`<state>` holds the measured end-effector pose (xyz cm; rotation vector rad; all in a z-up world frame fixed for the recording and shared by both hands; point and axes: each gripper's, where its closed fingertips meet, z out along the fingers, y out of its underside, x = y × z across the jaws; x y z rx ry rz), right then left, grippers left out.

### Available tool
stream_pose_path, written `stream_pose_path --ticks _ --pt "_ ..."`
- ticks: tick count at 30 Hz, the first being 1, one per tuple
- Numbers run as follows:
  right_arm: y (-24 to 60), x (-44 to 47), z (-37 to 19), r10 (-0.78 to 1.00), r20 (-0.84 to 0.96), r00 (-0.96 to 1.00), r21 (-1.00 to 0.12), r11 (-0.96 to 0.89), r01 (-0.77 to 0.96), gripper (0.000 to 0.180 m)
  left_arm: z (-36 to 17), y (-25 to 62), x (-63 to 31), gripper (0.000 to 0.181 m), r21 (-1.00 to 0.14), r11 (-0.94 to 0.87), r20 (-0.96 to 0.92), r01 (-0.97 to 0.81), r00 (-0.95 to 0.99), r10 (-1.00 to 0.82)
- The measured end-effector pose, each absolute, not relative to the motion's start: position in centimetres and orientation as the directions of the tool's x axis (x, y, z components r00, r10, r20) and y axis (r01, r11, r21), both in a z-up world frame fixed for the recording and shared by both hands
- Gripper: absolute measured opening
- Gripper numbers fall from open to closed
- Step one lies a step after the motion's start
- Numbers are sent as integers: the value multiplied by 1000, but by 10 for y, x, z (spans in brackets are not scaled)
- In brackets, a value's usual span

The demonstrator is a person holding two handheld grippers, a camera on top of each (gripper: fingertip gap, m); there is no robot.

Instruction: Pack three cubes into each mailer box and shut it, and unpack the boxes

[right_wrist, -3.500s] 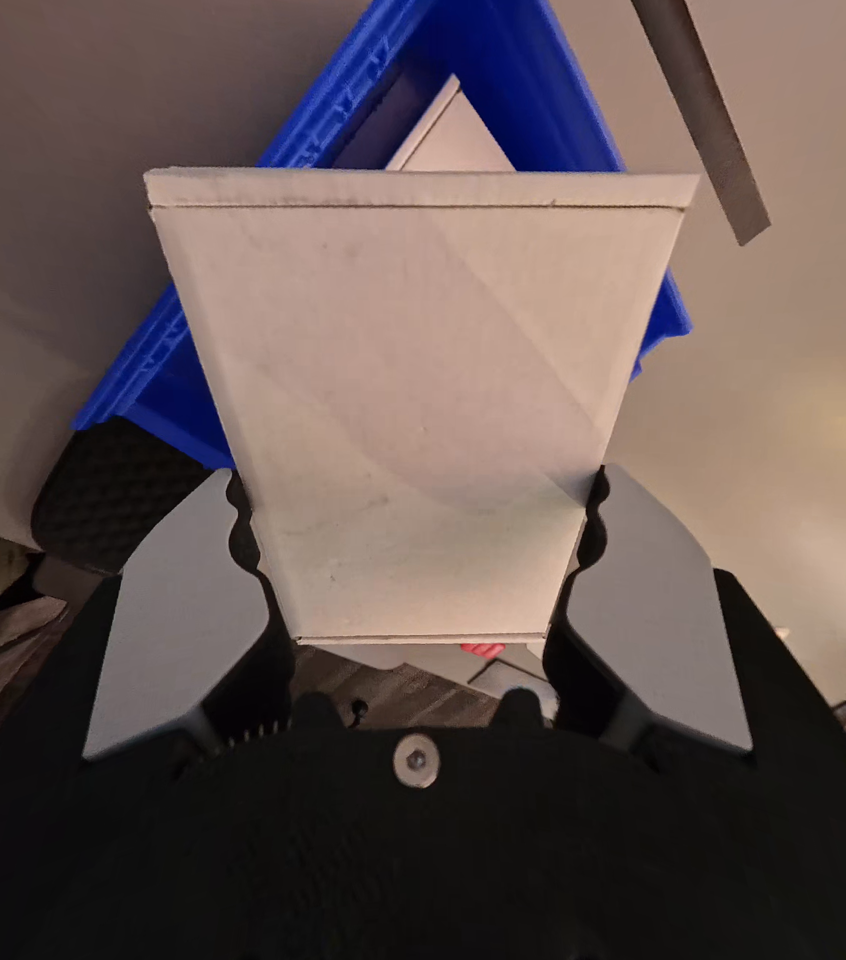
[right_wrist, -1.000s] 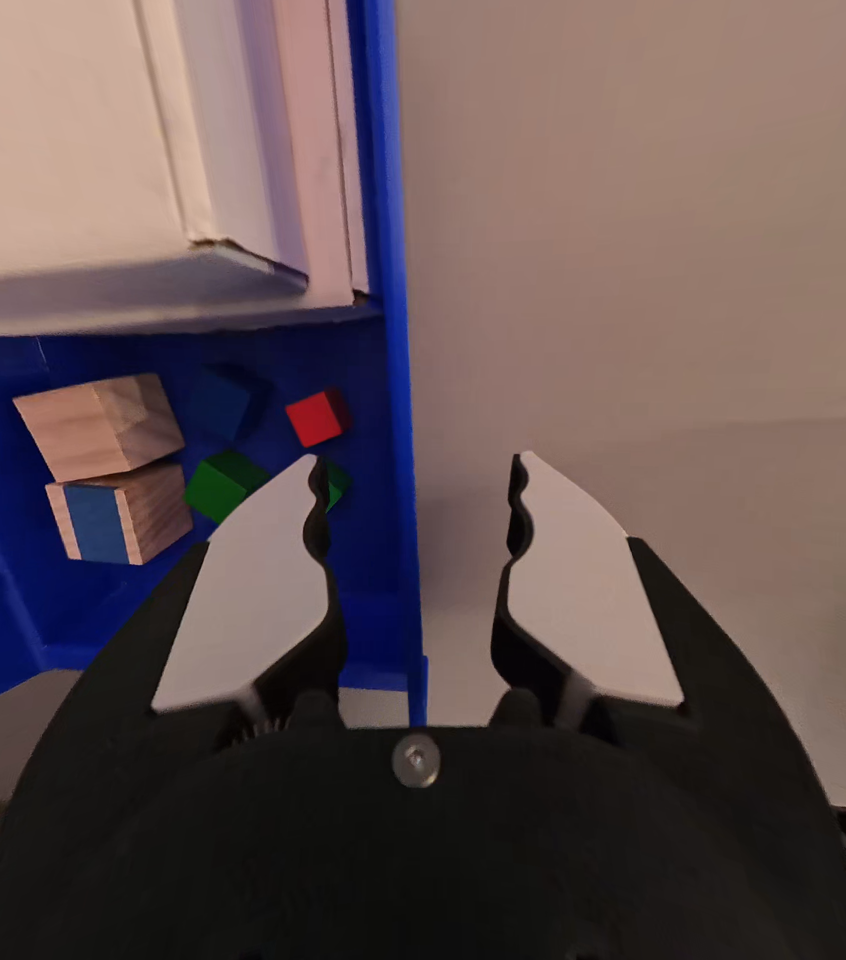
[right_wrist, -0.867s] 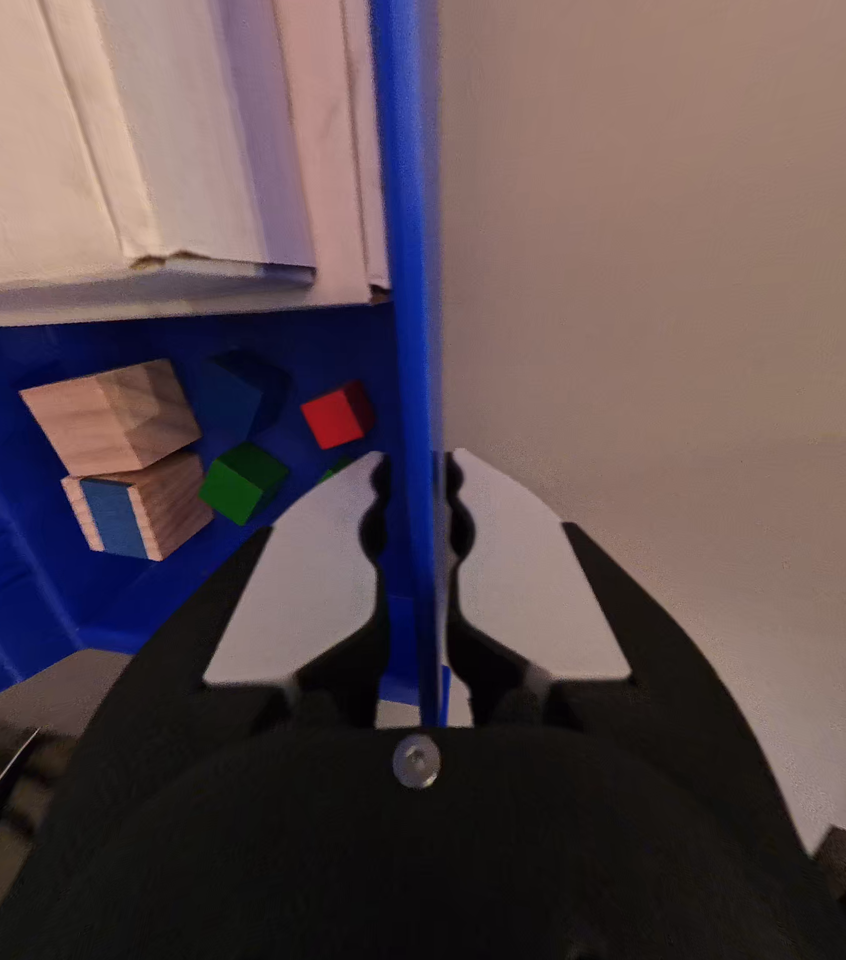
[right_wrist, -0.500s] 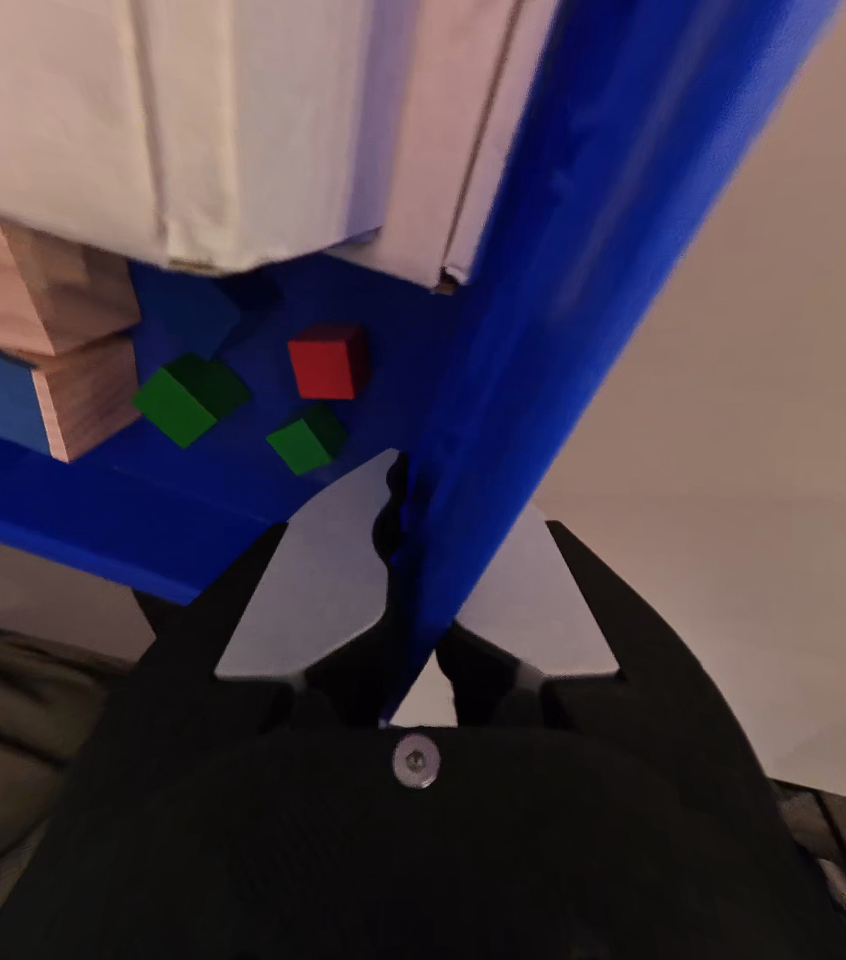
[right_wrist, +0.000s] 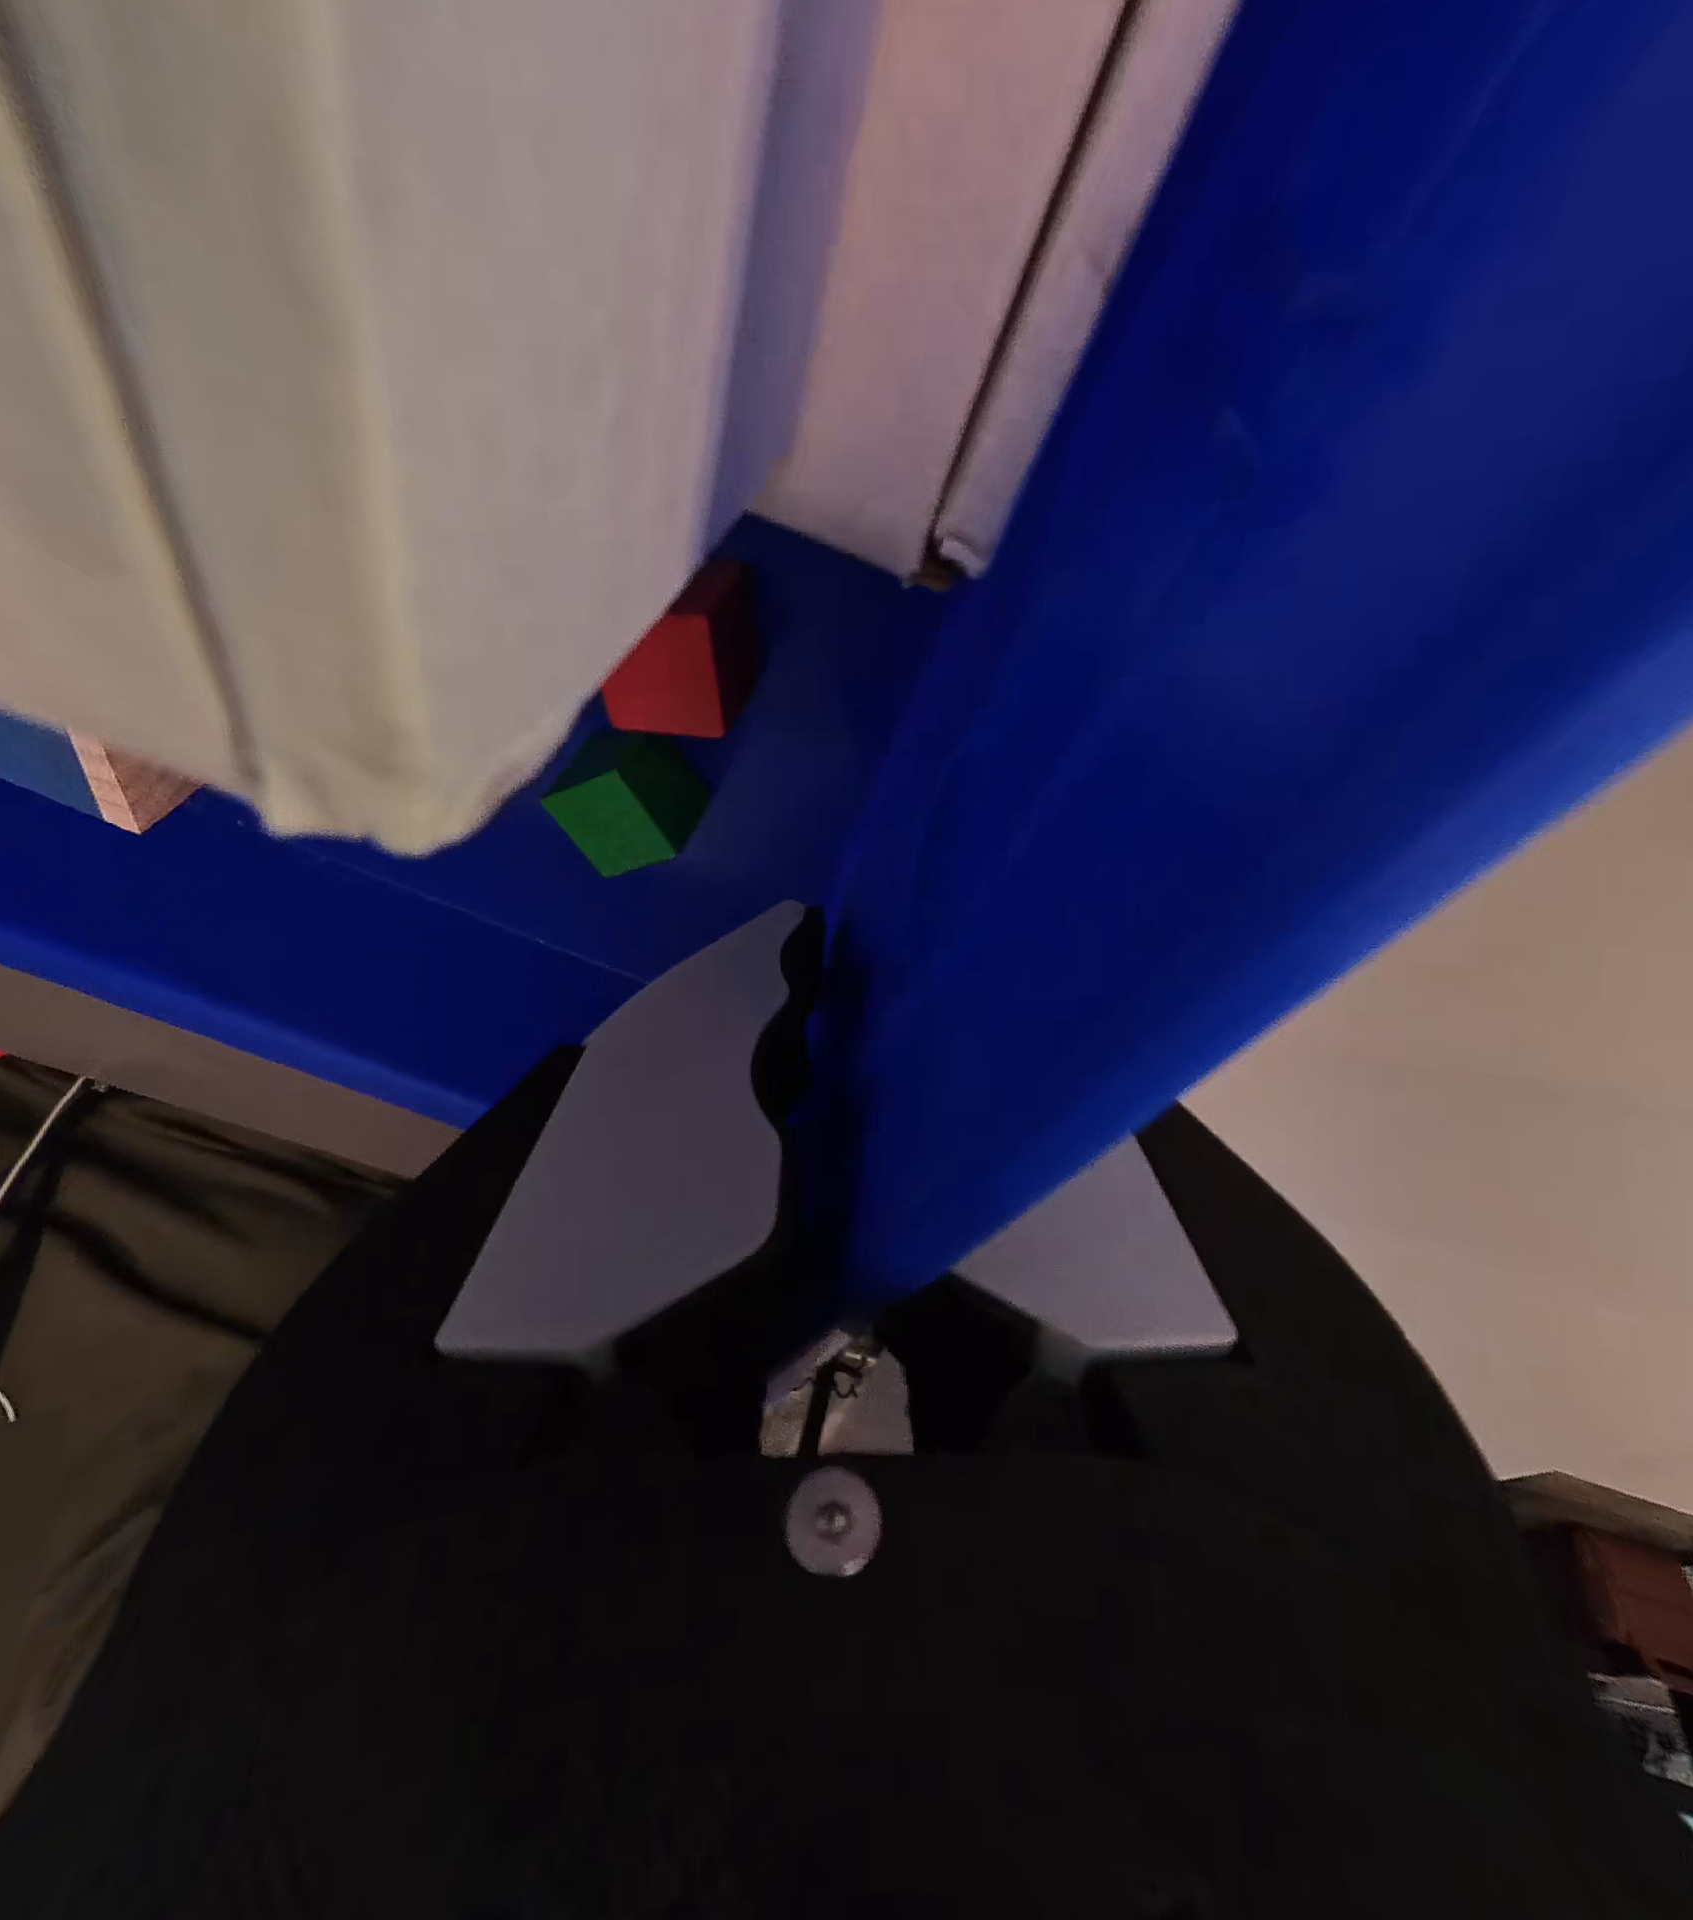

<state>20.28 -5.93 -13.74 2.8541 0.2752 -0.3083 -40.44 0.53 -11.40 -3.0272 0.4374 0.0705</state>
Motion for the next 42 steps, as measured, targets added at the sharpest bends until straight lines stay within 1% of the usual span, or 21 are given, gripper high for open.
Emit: stream_pose_path --ticks 5,8,12,15,17,19,21,23,24,26,28,30,31,33,34,35,37,38,40,41,42 --pt "-57 169 -136 206 -237 950 258 -929 265 8 -116 3 -365 32 -42 -923 -205 -384 907 -368" --pt "-59 150 -136 221 -232 947 280 -917 283 10 -117 3 -337 42 -58 -900 -247 -431 880 -406" --pt "-56 136 -136 296 -192 935 275 -899 341 17 -118 -1 -315 43 -52 -880 -271 -473 854 -443" --pt "-54 132 -136 310 -191 931 270 -895 354 18 -118 -6 -309 45 -48 -870 -253 -491 849 -465" --pt "-52 134 -135 316 -180 931 258 -899 355 24 -116 -9 -308 54 -44 -867 -236 -496 849 -474" --pt "-46 136 -130 316 -158 936 220 -912 345 29 -108 -6 -304 61 -91 -855 -233 -510 846 -479" --pt "-36 136 -117 306 -133 943 133 -937 323 29 -94 -4 -295 60 -168 -833 -212 -527 845 -491" --pt "-25 143 -95 284 -52 957 28 -958 286 33 -75 1 -283 67 -266 -792 -208 -550 835 -510" --pt "-19 145 -81 263 0 965 -48 -964 263 34 -64 4 -275 67 -323 -760 -208 -564 826 -524" --pt "-10 135 -49 230 41 972 -214 -948 233 34 -41 8 -254 59 -459 -671 -191 -582 802 -566" --pt "1 109 -13 271 54 961 -413 -870 269 34 -16 10 -232 63 -596 -568 -167 -568 779 -604" --pt "6 77 19 345 61 937 -570 -758 316 36 10 13 -221 67 -700 -480 -173 -528 778 -604" --pt "10 61 32 374 82 924 -632 -697 338 44 24 15 -219 67 -748 -435 -187 -502 787 -588" --pt "14 20 51 482 92 871 -738 -555 385 51 56 20 -220 68 -837 -298 -246 -459 802 -545" --pt "17 -3 57 532 87 842 -788 -481 384 63 71 19 -221 62 -872 -225 -271 -435 811 -519" --pt "18 -25 58 587 67 807 -820 -428 379 63 85 18 -223 57 -901 -159 -284 -404 825 -489" --pt "17 -72 46 712 -38 701 -827 -416 378 51 109 11 -226 58 -935 -45 -295 -351 845 -445" --pt "15 -89 31 737 -126 664 -783 -485 390 44 117 7 -228 63 -944 3 -301 -331 853 -426" --pt "13 -108 2 701 -287 652 -634 -650 419 33 131 0 -232 67 -947 77 -318 -313 865 -387" --pt "14 -115 -7 684 -321 655 -589 -686 427 33 136 -4 -233 66 -943 102 -332 -318 865 -375" --pt "19 -116 -15 663 -304 684 -555 -707 438 31 139 -7 -234 65 -938 119 -347 -326 863 -368"
